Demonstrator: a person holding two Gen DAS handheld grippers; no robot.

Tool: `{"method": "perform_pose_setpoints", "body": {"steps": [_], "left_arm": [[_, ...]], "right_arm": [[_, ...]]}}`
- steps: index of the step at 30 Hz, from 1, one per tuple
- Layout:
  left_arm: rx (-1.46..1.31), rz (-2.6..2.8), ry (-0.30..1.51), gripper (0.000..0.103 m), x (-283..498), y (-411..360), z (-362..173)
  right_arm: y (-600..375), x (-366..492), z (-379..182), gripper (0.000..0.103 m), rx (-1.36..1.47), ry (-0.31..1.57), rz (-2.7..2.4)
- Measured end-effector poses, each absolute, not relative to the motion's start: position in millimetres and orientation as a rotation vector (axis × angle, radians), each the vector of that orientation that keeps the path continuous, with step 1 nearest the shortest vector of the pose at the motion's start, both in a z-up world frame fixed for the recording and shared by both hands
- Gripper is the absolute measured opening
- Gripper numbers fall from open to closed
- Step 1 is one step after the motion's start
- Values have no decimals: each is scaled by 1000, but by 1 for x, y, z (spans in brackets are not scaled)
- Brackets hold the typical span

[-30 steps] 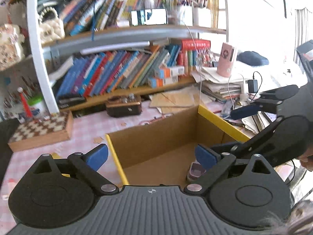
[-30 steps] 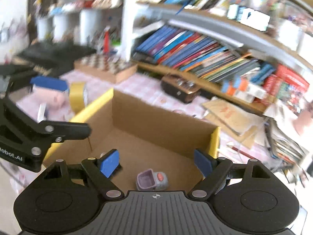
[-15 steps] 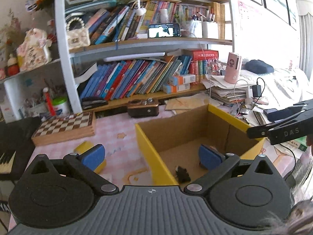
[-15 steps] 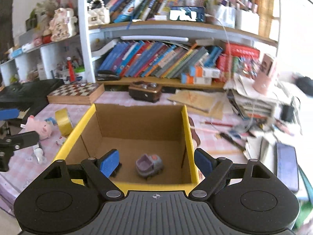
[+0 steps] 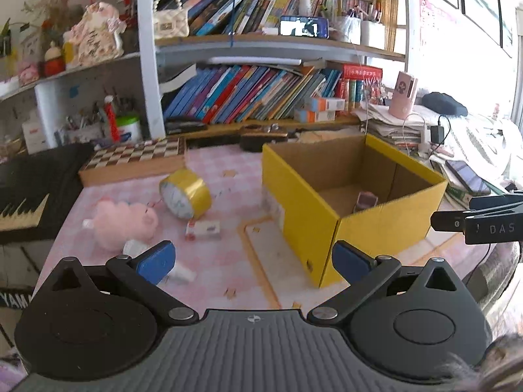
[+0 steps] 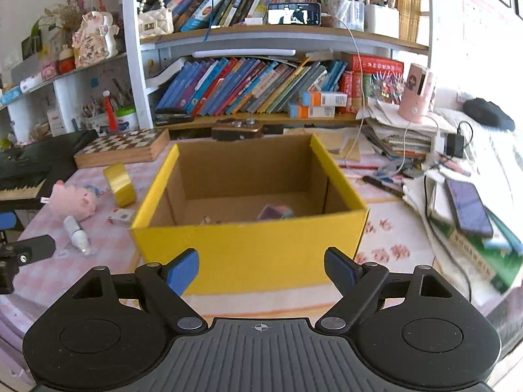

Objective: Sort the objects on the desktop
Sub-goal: 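Lift both open tools out of the yellow box back over the table, then grasp the white spray bottle with the left tool while the right tool grasps the white staple box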

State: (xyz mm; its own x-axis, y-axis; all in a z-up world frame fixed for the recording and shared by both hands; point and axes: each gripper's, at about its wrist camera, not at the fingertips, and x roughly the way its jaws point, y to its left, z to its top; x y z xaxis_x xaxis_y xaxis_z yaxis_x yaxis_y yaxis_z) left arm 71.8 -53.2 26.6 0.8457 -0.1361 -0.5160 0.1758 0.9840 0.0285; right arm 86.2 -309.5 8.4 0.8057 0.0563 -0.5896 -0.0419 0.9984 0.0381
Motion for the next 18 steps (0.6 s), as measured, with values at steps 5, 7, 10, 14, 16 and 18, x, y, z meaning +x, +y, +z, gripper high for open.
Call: {"method": "perform_pose_setpoints", "body": {"steps": [5, 7, 10, 14, 16, 18], "left_arm": [[81, -167, 565, 103, 56, -35, 17], [84, -162, 574, 103, 50, -28, 14], [80, -158, 591, 103, 45, -17, 10], [73, -154, 616, 103, 38, -4, 5], [72, -155, 624, 103, 35, 3, 4], [74, -155, 630, 103, 31, 8, 3]], "right_arm": [[-287, 67, -5, 86, 60, 673, 38], [-278, 62, -10, 86, 65, 690, 41], [-263, 55, -13, 86, 61, 698, 47], [-246, 47, -15, 86, 56, 699, 62], [-237, 42, -17, 86, 53, 703, 72], [-229, 38, -20, 86, 55, 714, 80]]}}
